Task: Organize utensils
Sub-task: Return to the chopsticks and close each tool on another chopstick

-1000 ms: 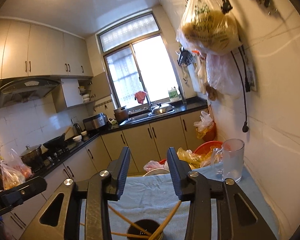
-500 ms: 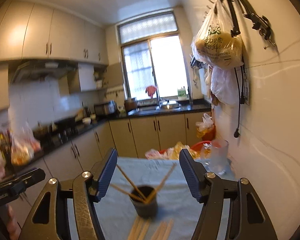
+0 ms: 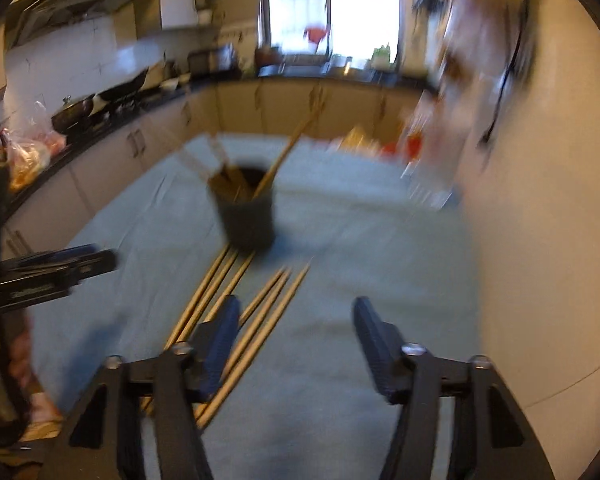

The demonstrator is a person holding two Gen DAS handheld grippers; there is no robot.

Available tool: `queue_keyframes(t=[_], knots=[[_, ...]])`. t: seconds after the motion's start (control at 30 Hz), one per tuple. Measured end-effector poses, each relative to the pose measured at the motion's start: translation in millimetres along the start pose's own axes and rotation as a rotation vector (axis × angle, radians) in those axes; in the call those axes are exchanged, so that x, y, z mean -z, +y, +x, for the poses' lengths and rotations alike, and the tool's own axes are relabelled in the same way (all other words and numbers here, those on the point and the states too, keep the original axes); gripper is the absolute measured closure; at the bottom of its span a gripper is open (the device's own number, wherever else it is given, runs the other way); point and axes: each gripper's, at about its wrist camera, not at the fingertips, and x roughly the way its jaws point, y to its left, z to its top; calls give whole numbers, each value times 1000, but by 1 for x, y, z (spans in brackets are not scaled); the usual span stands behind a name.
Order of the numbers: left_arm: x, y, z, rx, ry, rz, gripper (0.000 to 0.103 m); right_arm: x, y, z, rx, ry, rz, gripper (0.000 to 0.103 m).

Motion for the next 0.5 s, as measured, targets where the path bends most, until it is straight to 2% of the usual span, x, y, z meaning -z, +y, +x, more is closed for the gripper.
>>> queue_keyframes(t=[0.07,0.13,0.27,0.33,0.4,0.5], knots=[[1,-1,26,4,62,10,60,13,0,28,-63,50,45,60],[2,-4,44,7,98,20,65,23,2,53,-94,89,73,61],[-1,-17,69,-16,124,69,70,31,5,86,-85,133,71,63],[-5,-25,72,-40,96,111,73,32,7,95,-62,146,57,64],[-8,-29,74,-43,93,132,80,32,10,102,-23,153,42,66],[-12,-31,80,-75,96,153,88,30,4,107,-20,155,59,68]])
